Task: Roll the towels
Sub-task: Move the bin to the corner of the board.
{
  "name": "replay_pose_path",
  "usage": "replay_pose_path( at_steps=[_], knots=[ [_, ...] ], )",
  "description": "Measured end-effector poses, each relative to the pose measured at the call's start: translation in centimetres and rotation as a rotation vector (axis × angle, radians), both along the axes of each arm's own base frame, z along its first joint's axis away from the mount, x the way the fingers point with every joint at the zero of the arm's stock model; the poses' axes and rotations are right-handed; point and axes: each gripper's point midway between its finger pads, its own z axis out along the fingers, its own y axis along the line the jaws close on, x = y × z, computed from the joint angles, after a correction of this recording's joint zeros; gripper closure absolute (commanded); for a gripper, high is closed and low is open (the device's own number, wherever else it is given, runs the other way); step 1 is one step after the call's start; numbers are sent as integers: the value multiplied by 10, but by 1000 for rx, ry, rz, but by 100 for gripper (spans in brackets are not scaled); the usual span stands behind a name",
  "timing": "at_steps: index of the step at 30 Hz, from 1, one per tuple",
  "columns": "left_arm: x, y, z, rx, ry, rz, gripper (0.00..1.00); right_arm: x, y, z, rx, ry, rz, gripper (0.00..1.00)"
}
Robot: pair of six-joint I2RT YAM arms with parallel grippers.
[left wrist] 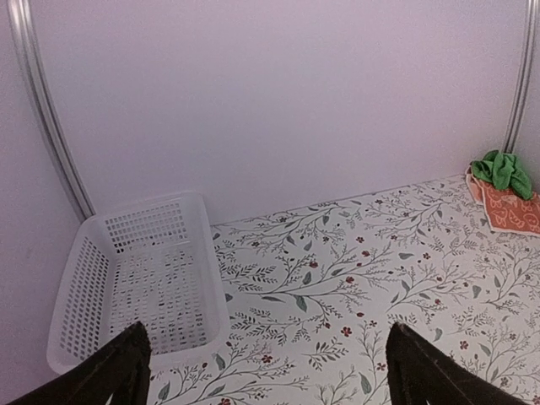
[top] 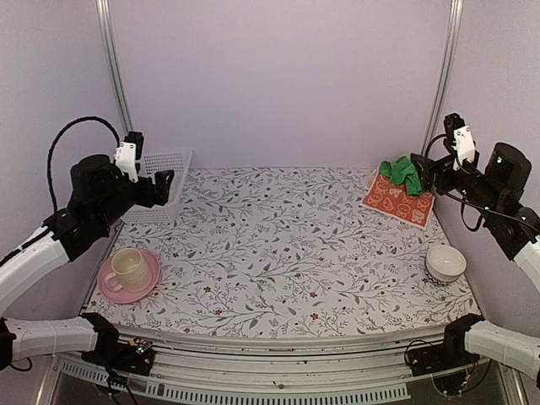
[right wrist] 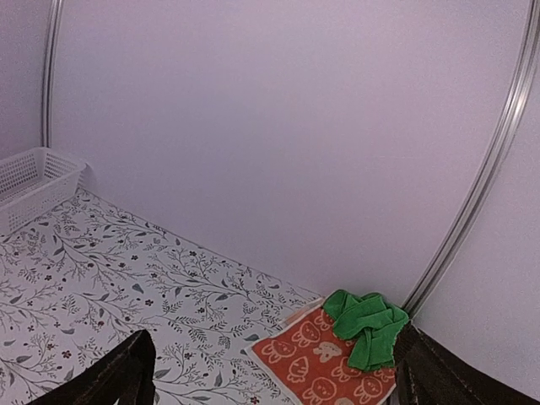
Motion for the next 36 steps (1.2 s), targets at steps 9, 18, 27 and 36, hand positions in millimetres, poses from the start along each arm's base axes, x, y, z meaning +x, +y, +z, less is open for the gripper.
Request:
replay_pose_path(
  at_steps=[9, 18, 27, 36],
  knots=[
    [14, -15, -29, -32, -27, -29, 3, 7, 29, -11, -9, 23, 180, 1],
    [43, -16, -56, 15, 2, 54, 3, 29, 43, -40, -46, 110, 277, 1],
    [143, -18, -77, 109, 83, 170, 3, 55, 58, -99, -102, 270, 309, 1],
    [212, 41, -134, 183, 199, 328, 3, 62, 75, -126, -148, 330, 347, 1]
  ],
)
